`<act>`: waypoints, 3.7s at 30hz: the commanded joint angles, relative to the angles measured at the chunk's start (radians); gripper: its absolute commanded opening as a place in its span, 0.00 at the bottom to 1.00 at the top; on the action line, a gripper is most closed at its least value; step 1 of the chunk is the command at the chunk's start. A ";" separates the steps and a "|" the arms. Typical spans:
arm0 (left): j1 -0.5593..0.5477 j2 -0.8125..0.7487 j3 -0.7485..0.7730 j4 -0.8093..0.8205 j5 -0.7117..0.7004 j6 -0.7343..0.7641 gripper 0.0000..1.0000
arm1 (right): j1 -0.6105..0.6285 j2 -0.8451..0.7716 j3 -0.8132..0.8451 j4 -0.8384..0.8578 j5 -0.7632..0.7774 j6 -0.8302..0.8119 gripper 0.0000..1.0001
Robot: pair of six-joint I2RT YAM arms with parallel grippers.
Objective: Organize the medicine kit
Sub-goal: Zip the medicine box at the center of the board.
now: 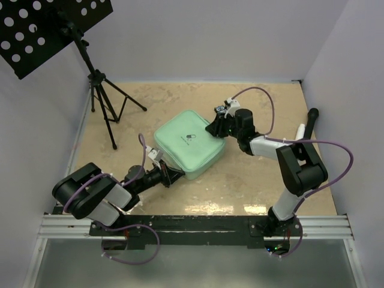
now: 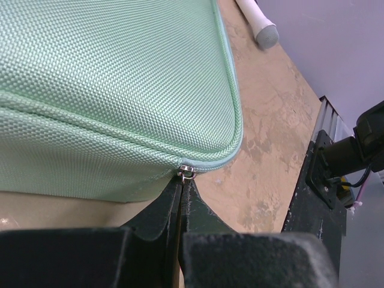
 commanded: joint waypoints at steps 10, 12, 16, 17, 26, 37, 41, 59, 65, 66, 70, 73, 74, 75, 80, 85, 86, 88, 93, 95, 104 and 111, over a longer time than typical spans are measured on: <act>0.130 0.038 0.042 0.153 -0.060 0.046 0.00 | 0.016 -0.228 -0.299 0.053 -0.105 0.097 0.29; 0.144 0.049 0.066 0.130 -0.048 0.047 0.00 | 0.016 -0.244 -0.329 0.059 -0.103 0.111 0.35; 0.146 0.056 0.118 0.070 -0.002 0.062 0.00 | 0.015 -0.253 -0.365 0.074 -0.109 0.140 0.38; 0.146 0.059 0.120 0.061 0.004 0.065 0.00 | 0.015 -0.245 -0.373 0.077 -0.114 0.148 0.34; 0.146 0.040 0.115 -0.025 0.015 0.110 0.00 | 0.015 -0.133 -0.430 0.220 -0.186 0.215 0.00; 0.074 -0.006 0.106 -0.151 -0.008 0.167 0.00 | 0.015 -0.187 -0.505 0.283 -0.097 0.316 0.00; 0.032 -0.020 0.092 -0.163 -0.011 0.167 0.00 | 0.016 -0.211 -0.527 0.295 -0.077 0.347 0.00; -0.029 -0.207 -0.039 -0.194 0.010 0.102 0.00 | 0.016 -0.320 -0.522 0.228 0.000 0.408 0.00; -0.039 -0.229 -0.020 -0.243 -0.020 0.116 0.00 | 0.016 -0.323 -0.524 0.231 0.012 0.413 0.00; -0.039 -0.218 -0.012 -0.240 -0.013 0.118 0.00 | 0.016 -0.330 -0.527 0.220 0.015 0.413 0.00; -0.037 -0.155 0.007 -0.205 0.003 0.095 0.00 | 0.016 -0.346 -0.516 0.180 0.020 0.369 0.00; -0.039 -0.138 -0.007 -0.172 -0.016 0.087 0.00 | 0.015 -0.427 -0.505 0.125 0.042 0.320 0.06; -0.037 -0.140 -0.012 -0.168 -0.026 0.087 0.00 | 0.018 -0.469 -0.498 0.092 0.055 0.303 0.17; -0.039 -0.141 -0.016 -0.163 -0.036 0.085 0.00 | 0.018 -0.503 -0.487 0.052 0.075 0.287 0.28; -0.035 -0.144 -0.032 -0.145 -0.059 0.081 0.00 | 0.026 -0.625 -0.402 -0.149 0.148 0.191 0.56; -0.035 -0.155 -0.036 -0.148 -0.063 0.096 0.00 | 0.125 -0.666 -0.257 -0.301 0.294 0.116 0.58; -0.035 -0.158 -0.032 -0.157 -0.063 0.107 0.00 | 0.160 -0.655 -0.223 -0.329 0.334 0.106 0.58; -0.037 -0.163 -0.006 -0.198 -0.066 0.133 0.00 | 0.210 -0.614 -0.151 -0.378 0.412 0.096 0.58; -0.035 -0.167 0.063 -0.286 -0.076 0.184 0.00 | 0.220 -0.535 -0.103 -0.395 0.397 0.129 0.60; -0.035 -0.178 0.063 -0.290 -0.076 0.187 0.00 | 0.220 -0.538 -0.121 -0.394 0.417 0.146 0.60; -0.035 -0.243 0.033 -0.298 -0.103 0.185 0.00 | 0.179 -0.639 -0.180 -0.453 0.503 0.128 0.69; -0.035 -0.252 0.037 -0.306 -0.103 0.193 0.00 | 0.179 -0.675 -0.134 -0.545 0.582 0.099 0.73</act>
